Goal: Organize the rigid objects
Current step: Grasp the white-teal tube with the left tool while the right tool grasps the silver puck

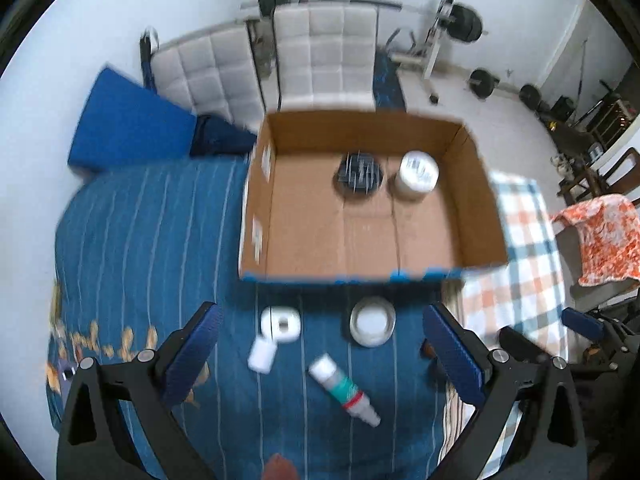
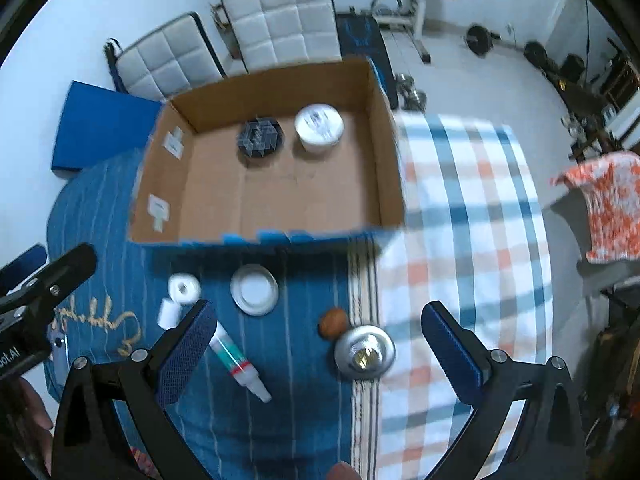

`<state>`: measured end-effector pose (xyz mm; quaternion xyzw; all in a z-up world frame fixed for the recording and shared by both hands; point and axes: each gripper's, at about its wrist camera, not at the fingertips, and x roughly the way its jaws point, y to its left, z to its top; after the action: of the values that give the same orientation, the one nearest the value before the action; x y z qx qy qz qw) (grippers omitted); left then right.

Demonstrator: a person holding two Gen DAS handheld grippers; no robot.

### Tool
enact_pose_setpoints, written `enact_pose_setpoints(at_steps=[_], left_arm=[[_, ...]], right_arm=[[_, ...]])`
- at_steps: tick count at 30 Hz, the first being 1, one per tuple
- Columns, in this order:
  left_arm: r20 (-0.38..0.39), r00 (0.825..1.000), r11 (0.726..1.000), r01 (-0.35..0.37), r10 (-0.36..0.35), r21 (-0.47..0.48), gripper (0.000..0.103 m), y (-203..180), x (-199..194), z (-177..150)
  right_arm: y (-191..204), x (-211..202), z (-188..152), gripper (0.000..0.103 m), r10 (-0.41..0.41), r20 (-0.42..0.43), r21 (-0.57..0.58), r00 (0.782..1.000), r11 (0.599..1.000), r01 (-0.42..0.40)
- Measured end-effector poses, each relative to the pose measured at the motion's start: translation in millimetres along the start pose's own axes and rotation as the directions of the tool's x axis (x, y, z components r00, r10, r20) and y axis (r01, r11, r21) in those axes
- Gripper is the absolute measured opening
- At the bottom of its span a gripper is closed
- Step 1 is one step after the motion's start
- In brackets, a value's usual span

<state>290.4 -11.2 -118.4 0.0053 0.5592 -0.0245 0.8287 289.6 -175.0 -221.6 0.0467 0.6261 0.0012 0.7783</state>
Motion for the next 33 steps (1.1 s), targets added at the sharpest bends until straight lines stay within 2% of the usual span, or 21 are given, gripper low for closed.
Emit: enact_pose_setpoints(at_steps=[5,8,10,11,12,13,14,16,17,19,21,22,27,28,30,31,33], left_arm=[[-0.15,0.989,0.999,-0.017,0.011,-0.037,0.103,2.3,49.2,-47.4],[-0.266,0.964,0.999,-0.007,-0.007,-0.05,0.099,-0.8,95.4,-76.0],[-0.335,0.941,0.996,0.023,-0.049,-0.081,0.074,-2.9,126.0,-92.3],[-0.37,0.927,0.995,0.026,-0.059,-0.094,0.068,-4.7,142.5,-100.8],[-0.403,0.913,0.995,0.023,-0.06,-0.096,0.058,-7.1,156.6,-107.7],[-0.444,0.894,0.995,0.021,-0.063,-0.1,0.054,-10.0,174.5,-115.2],[-0.468,0.882,0.995,0.012,-0.056,-0.097,0.055,-11.9,184.6,-119.3],[-0.514,0.857,0.996,-0.005,-0.042,-0.089,0.047,-15.8,206.9,-129.2],[-0.527,0.848,0.995,-0.001,-0.052,-0.099,0.046,-17.1,215.1,-133.0],[-0.532,0.845,0.995,-0.008,-0.044,-0.095,0.037,-20.5,223.0,-137.2],[-0.509,0.861,0.998,-0.014,-0.018,-0.058,0.033,-26.3,219.5,-136.2],[-0.506,0.862,0.999,-0.005,-0.013,-0.034,0.032,-29.6,218.3,-136.8],[-0.505,0.862,0.996,0.012,0.037,0.092,0.033,-35.3,202.8,-155.0],[-0.513,0.857,0.994,0.015,0.043,0.108,0.033,-35.5,203.3,-159.7],[-0.53,0.847,0.996,0.009,0.039,0.088,0.033,-31.7,208.7,-166.0],[-0.514,0.857,0.998,0.01,0.019,0.054,0.033,-28.9,207.5,-164.8],[-0.514,0.857,0.999,0.004,0.017,0.041,0.033,-29.5,207.6,-163.3]], right_arm=[[-39.1,52.0,-29.2,0.103,-0.001,-0.125,0.074,0.992,0.997,0.011],[-56.9,95.3,-43.2,0.103,-0.022,-0.212,0.1,0.977,0.994,0.045],[-61.6,119.2,-49.2,0.103,-0.023,-0.259,0.112,0.965,0.992,0.053],[-62.9,132.3,-52.5,0.103,-0.009,-0.285,0.12,0.958,0.992,0.045],[-62.5,142.5,-54.0,0.103,0.001,-0.303,0.127,0.953,0.991,0.039],[-62.1,151.0,-56.1,0.099,0.007,-0.321,0.132,0.947,0.99,0.038],[-61.2,157.5,-57.9,0.097,0.015,-0.334,0.137,0.942,0.99,0.032],[-57.1,172.2,-61.7,0.078,0.04,-0.362,0.142,0.931,0.99,0.012],[-55.4,176.7,-62.9,0.074,0.051,-0.371,0.145,0.927,0.989,0.004],[-52.3,179.6,-65.0,0.074,0.04,-0.364,0.146,0.93,0.989,0.015],[-49.1,179.4,-67.3,0.074,0.035,-0.372,0.13,0.928,0.991,0.015],[-47.2,178.7,-69.7,0.073,0.035,-0.383,0.117,0.923,0.993,0.011],[-24.2,178.4,-97.6,0.073,-0.002,-0.473,-0.016,0.881,1.0,-0.006],[-21.4,179.9,-101.6,0.073,-0.005,-0.475,-0.019,0.88,1.0,-0.005],[-19.9,180.5,-102.6,0.074,-0.008,-0.458,0.001,0.889,1.0,0.01],[-19.5,181.6,-101.8,0.074,-0.006,-0.454,0.02,0.891,1.0,0.016],[-19.9,184.2,-99.8,0.074,0.007,-0.449,0.053,0.893,0.998,0.019]])
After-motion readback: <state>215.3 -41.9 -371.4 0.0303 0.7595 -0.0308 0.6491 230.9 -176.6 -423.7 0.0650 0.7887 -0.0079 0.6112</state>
